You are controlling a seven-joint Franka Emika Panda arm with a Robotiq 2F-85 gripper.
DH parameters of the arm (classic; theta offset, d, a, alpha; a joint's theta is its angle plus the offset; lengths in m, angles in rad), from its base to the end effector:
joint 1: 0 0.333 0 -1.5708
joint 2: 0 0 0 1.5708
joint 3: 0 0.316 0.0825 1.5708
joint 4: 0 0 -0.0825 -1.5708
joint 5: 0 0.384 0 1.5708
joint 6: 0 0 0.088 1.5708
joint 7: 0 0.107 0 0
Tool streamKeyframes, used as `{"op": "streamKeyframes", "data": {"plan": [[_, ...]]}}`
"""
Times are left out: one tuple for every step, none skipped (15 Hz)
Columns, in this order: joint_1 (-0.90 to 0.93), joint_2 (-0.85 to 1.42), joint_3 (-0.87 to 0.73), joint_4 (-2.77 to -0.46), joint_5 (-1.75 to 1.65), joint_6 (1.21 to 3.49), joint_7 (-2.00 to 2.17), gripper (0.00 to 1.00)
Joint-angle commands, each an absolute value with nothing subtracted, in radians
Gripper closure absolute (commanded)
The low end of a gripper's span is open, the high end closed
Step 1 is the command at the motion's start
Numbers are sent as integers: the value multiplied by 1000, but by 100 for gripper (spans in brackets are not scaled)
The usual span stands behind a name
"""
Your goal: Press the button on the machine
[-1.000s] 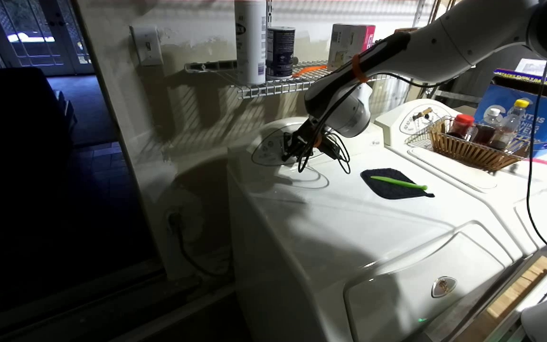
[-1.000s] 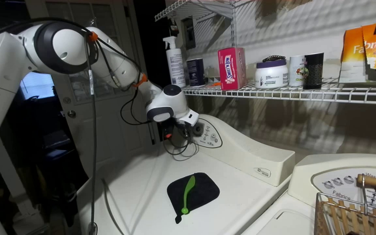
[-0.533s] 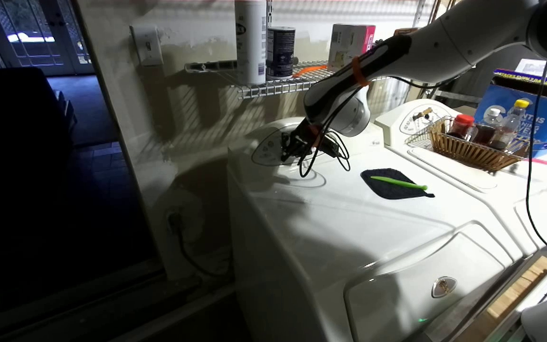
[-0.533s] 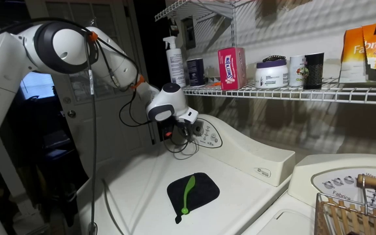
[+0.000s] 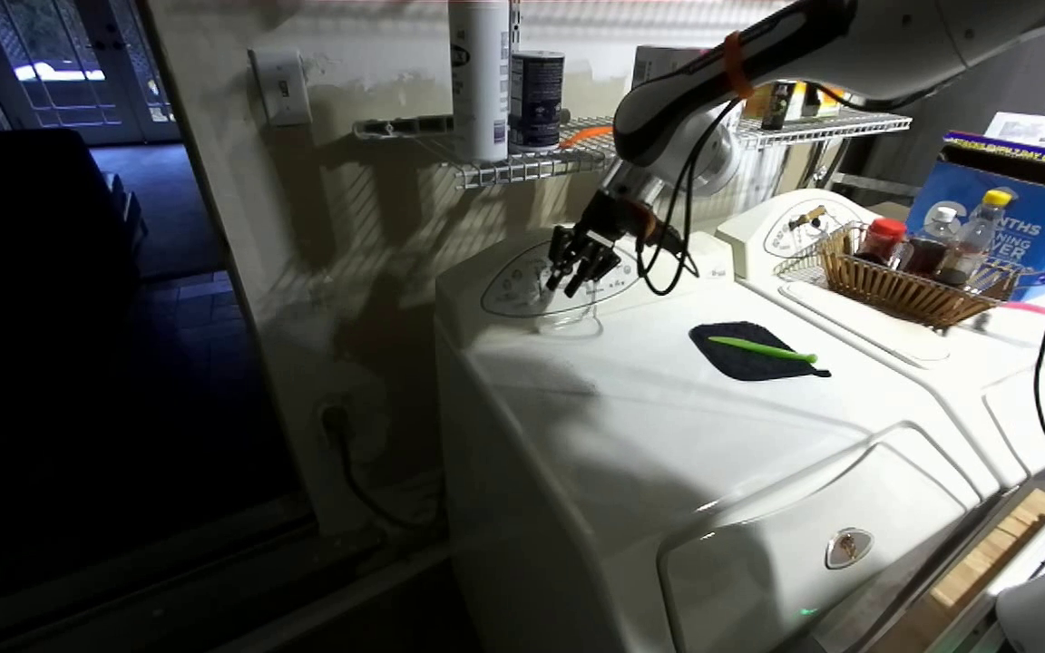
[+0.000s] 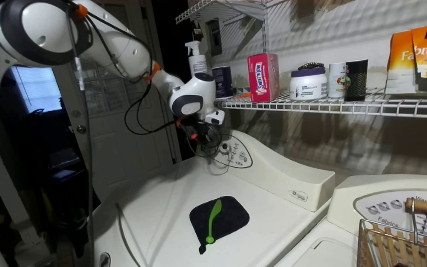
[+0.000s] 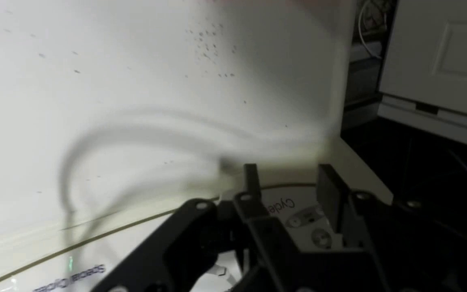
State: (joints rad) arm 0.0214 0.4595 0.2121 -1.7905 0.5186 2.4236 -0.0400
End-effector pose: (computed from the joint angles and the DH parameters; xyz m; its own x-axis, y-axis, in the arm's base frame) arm 0.6546 0.1444 0.3191 0.9858 -0.1437 0.0873 -0.0873 -0.8811 -0.4647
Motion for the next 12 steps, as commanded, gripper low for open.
{"op": "streamKeyframes", "data": {"plan": [[32,293,130,-1861,354,2170,44,27],[37,259,111,-1865,308,2100,63,19],[46,232,92,-1863,256,2041,89,12],[54,212,78,-1858,200,1999,112,6],[62,187,67,-1858,145,1957,143,1],[69,167,61,-1855,93,1916,167,0],[75,152,56,-1853,39,1886,197,0],[83,142,55,-1850,-14,1862,225,0],[92,130,57,-1851,-69,1849,254,0],[100,119,60,-1853,-124,1844,279,0],[108,107,64,-1859,-173,1846,305,0],[114,91,68,-1873,-207,1875,326,0]]}}
